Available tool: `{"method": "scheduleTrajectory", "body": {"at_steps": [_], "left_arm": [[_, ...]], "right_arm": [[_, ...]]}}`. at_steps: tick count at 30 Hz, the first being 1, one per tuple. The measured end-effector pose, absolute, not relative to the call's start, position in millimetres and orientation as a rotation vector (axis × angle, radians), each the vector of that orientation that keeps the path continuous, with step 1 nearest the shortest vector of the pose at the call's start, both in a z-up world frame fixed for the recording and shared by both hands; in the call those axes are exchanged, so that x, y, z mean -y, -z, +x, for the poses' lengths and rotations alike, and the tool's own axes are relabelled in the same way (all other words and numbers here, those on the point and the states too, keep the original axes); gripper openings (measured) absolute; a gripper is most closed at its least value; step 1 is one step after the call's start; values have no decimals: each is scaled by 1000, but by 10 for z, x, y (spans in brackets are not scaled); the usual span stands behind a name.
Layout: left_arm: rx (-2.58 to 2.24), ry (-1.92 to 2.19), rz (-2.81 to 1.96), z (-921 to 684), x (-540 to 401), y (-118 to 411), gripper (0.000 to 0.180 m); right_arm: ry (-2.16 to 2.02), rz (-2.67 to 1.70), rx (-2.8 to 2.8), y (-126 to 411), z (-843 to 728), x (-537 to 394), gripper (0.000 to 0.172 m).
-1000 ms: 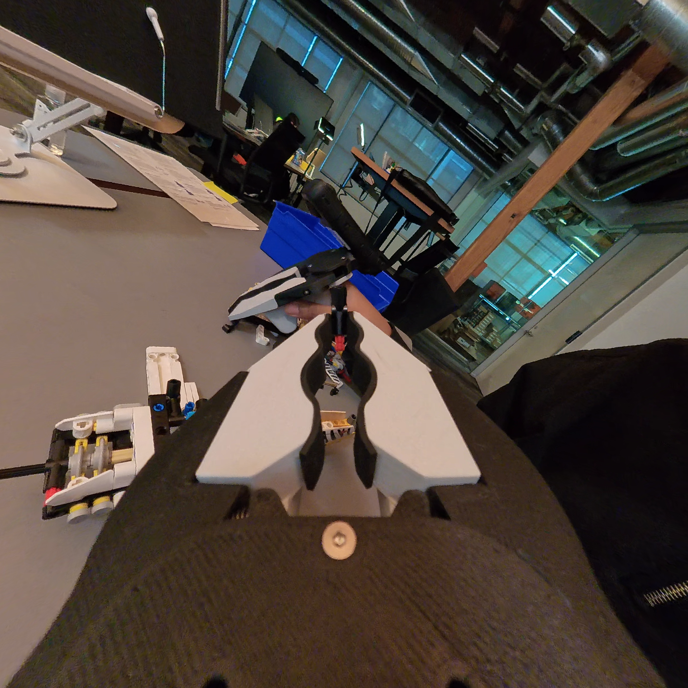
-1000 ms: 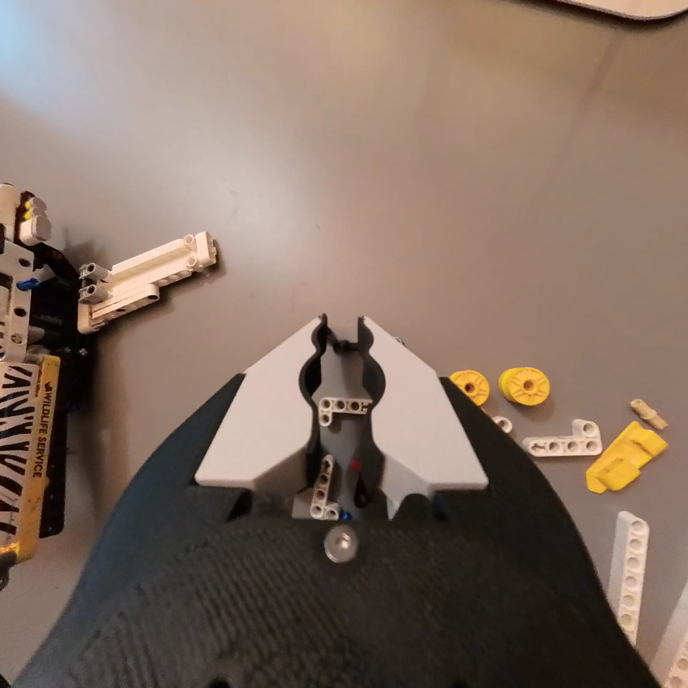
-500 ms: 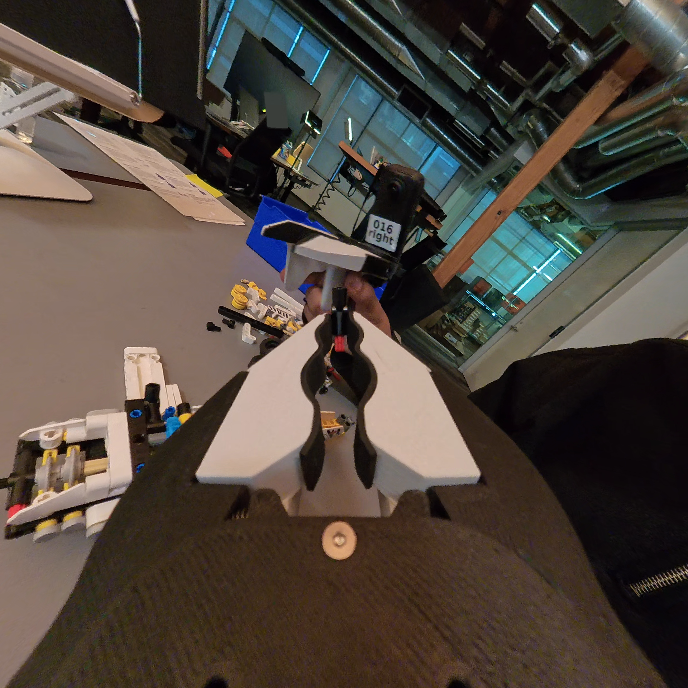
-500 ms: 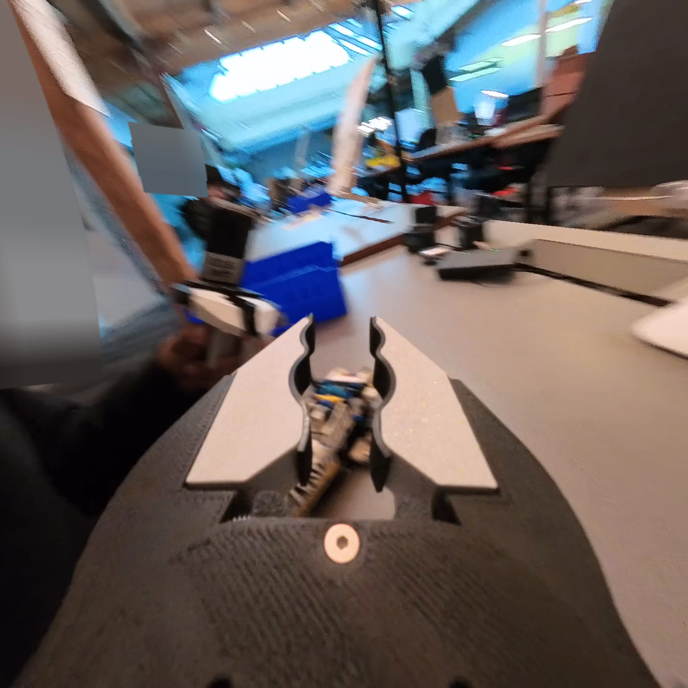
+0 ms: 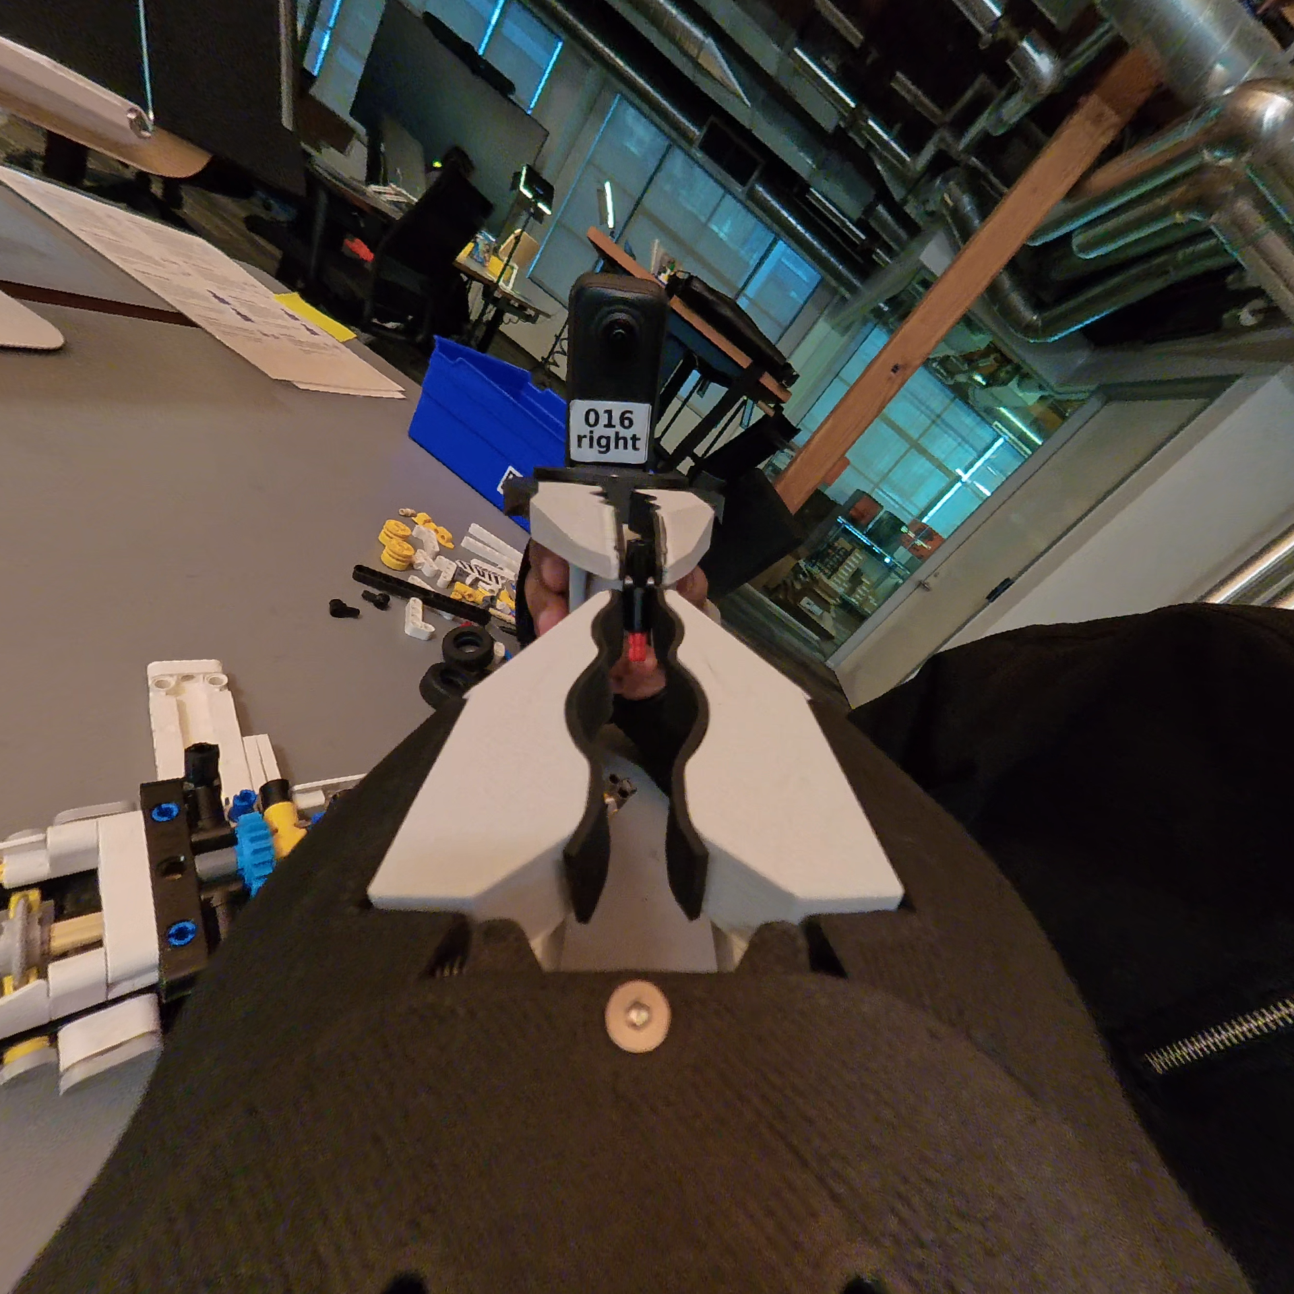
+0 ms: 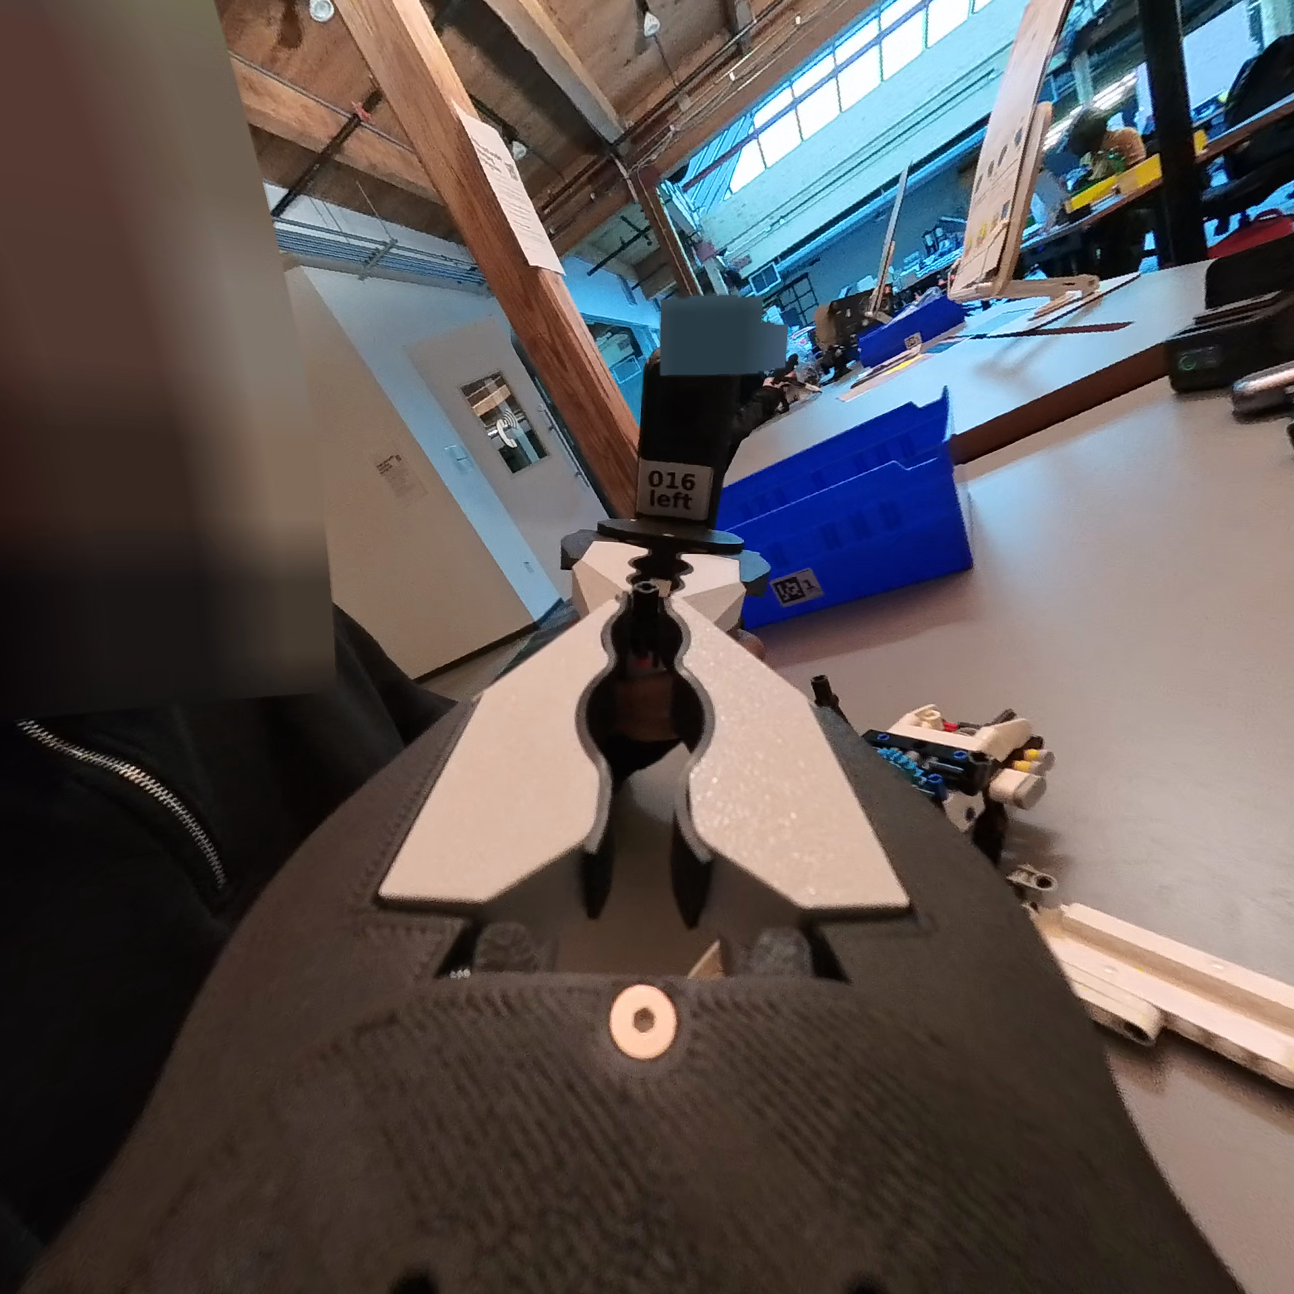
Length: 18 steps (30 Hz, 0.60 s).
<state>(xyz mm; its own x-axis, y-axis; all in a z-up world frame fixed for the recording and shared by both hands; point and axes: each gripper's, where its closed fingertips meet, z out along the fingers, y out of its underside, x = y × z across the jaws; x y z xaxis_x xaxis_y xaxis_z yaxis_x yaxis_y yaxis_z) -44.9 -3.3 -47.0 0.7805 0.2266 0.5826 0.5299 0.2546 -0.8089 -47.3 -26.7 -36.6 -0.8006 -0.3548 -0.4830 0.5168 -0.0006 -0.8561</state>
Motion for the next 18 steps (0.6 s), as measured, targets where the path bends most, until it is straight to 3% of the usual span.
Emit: {"method": "scheduleTrajectory", "body": {"at_steps": [6, 13, 18], "left_arm": [[703, 237, -1323, -461, 33, 486, 19], [673, 239, -1310, -431, 5, 440, 15], [681, 221, -1285, -455, 50, 421, 0]], "right_arm": [[1950, 208, -1568, 219, -584, 149, 5], [1946, 218, -1594, 247, -596, 153, 5], [1923, 202, -1609, 270, -552, 181, 5]]}}
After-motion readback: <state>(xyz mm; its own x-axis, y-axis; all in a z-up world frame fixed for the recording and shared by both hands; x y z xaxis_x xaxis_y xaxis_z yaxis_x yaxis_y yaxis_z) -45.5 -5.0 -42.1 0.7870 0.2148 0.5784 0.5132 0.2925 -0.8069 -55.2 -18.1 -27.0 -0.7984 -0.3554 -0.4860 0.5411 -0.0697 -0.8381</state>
